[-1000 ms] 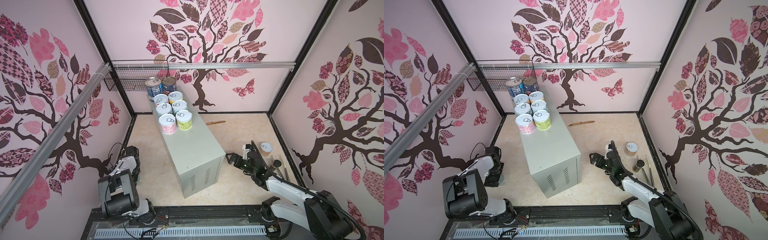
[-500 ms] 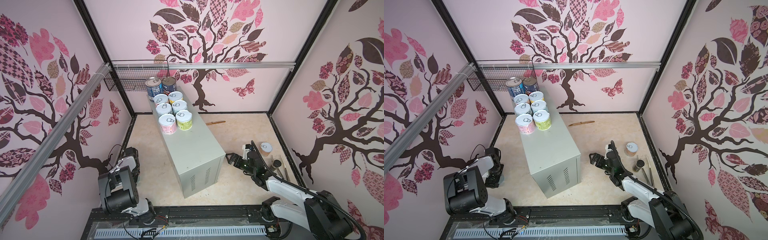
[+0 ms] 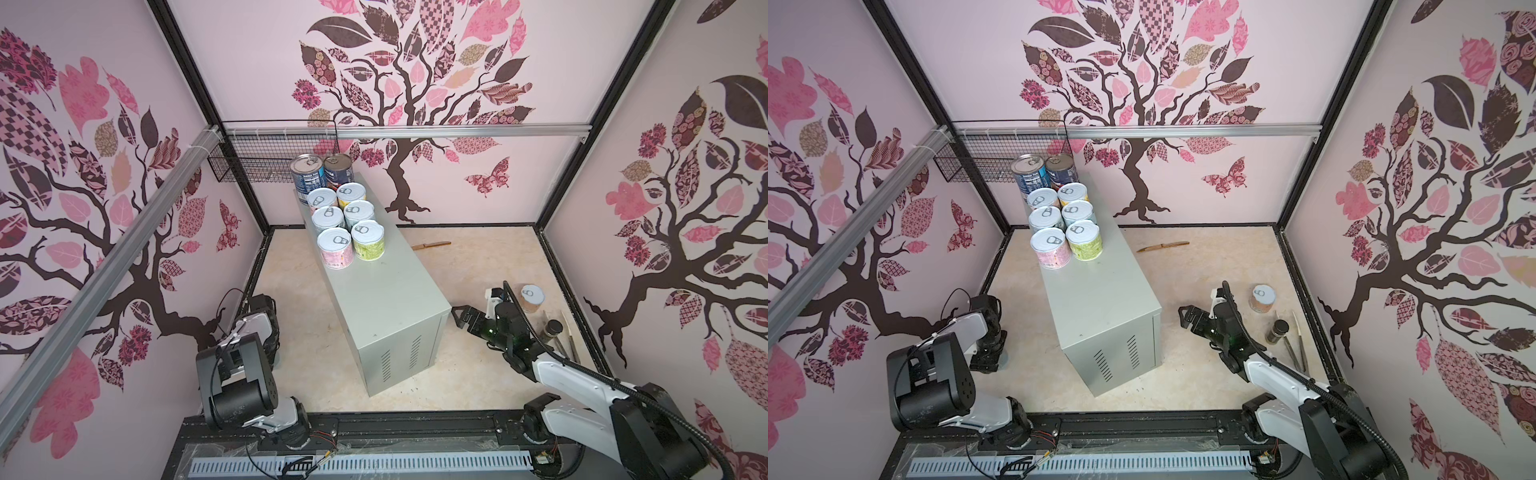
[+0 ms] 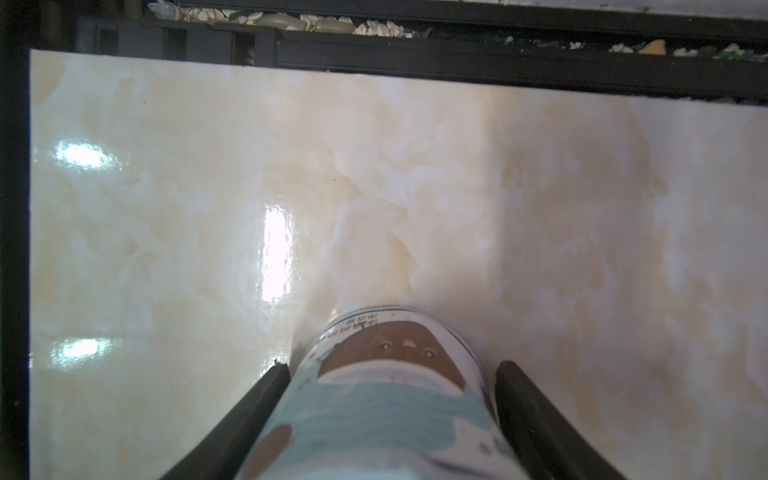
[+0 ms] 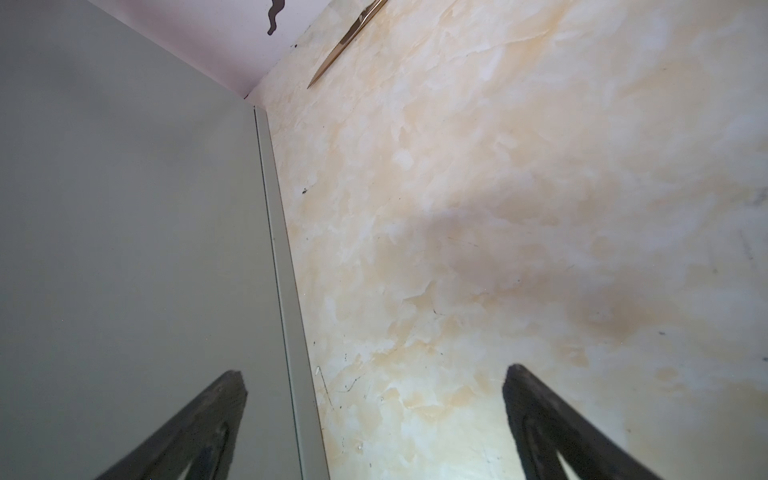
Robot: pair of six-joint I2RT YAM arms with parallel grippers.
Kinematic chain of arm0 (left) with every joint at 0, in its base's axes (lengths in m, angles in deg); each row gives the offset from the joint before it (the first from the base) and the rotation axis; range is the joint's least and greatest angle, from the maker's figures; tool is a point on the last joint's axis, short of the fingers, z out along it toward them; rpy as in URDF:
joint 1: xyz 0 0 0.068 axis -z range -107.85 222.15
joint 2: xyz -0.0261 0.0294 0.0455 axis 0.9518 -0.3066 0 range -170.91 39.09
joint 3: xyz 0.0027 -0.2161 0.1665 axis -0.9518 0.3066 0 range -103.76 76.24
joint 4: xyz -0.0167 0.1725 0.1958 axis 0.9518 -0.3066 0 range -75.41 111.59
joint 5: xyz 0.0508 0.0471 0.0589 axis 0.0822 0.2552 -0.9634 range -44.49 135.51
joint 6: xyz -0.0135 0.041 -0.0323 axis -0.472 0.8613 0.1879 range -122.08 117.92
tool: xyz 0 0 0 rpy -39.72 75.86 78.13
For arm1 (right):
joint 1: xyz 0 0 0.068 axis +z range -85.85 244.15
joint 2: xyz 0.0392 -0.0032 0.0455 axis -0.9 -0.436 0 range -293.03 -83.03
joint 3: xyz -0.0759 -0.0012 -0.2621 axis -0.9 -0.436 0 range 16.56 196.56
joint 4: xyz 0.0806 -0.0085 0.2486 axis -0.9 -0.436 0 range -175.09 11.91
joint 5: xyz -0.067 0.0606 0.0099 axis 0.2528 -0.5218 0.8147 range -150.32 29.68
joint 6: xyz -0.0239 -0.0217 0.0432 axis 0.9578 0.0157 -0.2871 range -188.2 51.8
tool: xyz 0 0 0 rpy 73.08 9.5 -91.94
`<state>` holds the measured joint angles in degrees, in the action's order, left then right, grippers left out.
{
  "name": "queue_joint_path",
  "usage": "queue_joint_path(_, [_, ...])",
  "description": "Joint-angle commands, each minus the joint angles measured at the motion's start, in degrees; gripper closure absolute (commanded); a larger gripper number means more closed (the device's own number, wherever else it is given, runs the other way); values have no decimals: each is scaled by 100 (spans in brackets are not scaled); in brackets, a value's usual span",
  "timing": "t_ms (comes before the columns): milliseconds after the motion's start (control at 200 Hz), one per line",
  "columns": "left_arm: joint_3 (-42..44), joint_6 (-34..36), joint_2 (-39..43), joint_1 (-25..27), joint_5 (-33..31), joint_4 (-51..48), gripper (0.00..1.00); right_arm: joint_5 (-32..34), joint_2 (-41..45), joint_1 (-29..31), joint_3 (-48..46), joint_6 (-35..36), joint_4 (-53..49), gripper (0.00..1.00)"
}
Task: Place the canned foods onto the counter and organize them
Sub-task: 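Lift the teal-and-brown labelled can off the floor with the left gripper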
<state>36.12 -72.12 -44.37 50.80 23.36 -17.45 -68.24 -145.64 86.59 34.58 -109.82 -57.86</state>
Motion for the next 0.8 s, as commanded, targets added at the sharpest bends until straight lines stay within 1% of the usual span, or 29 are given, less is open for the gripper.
queue_joint_path(0, [89, 192, 232, -18, -42, -116, 46, -6, 126, 33, -37, 29, 38, 0])
queue_joint_path(110, [-124, 531, 299, 11, 10, -268, 52, -7, 152, 33, -41, 29, 21, 0])
queue_joint_path(195, [-376, 808, 417, 55, -31, -504, 52, -125, 174, 33, -47, 101, 68, 0])
queue_joint_path(295, [-544, 1194, 807, 112, -170, -584, 52, -461, 276, 33, -178, 170, 409, 0])
queue_joint_path(435, [-783, 1823, 1343, 134, -168, -593, 54, -502, 407, 32, -204, 261, 402, 0])
queue_joint_path(510, [-990, 2211, 1508, 141, -74, -594, 55, -534, 384, 31, -188, 283, 385, 0])
queue_joint_path(695, [-1729, 3368, 1647, 289, 512, -717, 56, -632, 328, 33, -173, 298, 389, 0])
queue_joint_path(795, [-2164, 3744, 1617, 438, 747, -996, 59, -657, 334, 32, -189, 298, 414, 0])
